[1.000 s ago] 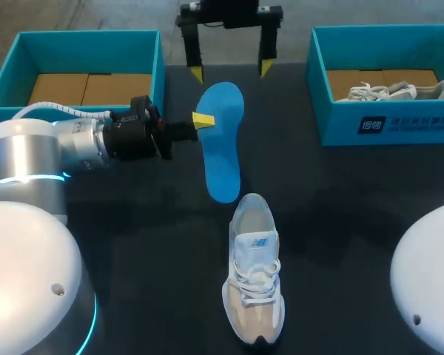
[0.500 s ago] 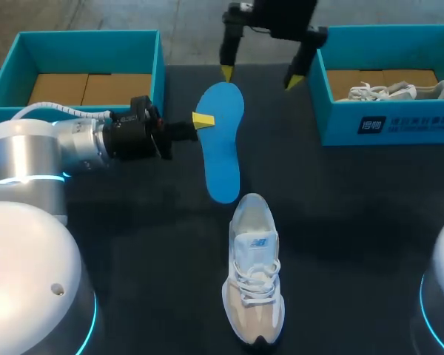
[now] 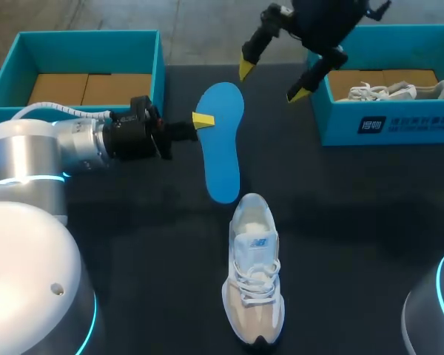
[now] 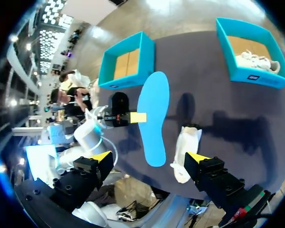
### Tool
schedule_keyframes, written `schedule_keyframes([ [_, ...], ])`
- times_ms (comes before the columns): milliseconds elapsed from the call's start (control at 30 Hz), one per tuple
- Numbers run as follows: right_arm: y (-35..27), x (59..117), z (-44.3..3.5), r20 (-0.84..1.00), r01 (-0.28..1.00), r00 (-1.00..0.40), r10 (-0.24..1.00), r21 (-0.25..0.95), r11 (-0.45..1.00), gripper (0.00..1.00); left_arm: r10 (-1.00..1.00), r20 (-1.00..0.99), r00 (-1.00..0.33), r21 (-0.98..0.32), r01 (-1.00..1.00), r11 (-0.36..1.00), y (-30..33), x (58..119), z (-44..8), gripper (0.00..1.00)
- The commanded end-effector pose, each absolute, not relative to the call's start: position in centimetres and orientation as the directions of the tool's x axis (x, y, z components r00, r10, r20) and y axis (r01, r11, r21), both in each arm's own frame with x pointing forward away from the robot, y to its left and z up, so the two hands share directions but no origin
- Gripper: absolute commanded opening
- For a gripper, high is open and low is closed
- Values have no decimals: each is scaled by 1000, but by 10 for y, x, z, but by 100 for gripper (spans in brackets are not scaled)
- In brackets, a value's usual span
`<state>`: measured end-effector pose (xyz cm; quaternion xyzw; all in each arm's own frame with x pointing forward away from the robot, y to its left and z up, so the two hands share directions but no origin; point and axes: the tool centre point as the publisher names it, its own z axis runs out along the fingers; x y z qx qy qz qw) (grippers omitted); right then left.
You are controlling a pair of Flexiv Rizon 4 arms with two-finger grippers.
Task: Take the shoe out of the shoebox, open the shoe tongue, remove and reinsert the insole, then place the shoe into the shoebox
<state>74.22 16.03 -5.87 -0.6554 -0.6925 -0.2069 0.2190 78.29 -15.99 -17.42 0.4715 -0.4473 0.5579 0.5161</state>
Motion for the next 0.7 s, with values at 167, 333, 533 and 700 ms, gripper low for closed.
schedule_keyframes([
  [167,158,744,-73,932,999,5,363,-24,47,100,151,988,-22,-12,-998,-67,-160,782,-174,0],
  [333,157,743,-79,952,999,1,305,-16,44,100,151,988,-22,-12,-998,-67,-160,782,-174,0],
  [533,156,745,-90,974,999,-9,226,-2,48,100,151,988,-22,-12,-998,-67,-160,782,-174,0],
  [700,157,748,-99,986,998,-5,165,-4,56,100,151,988,-22,-12,-998,-67,-160,782,-174,0],
])
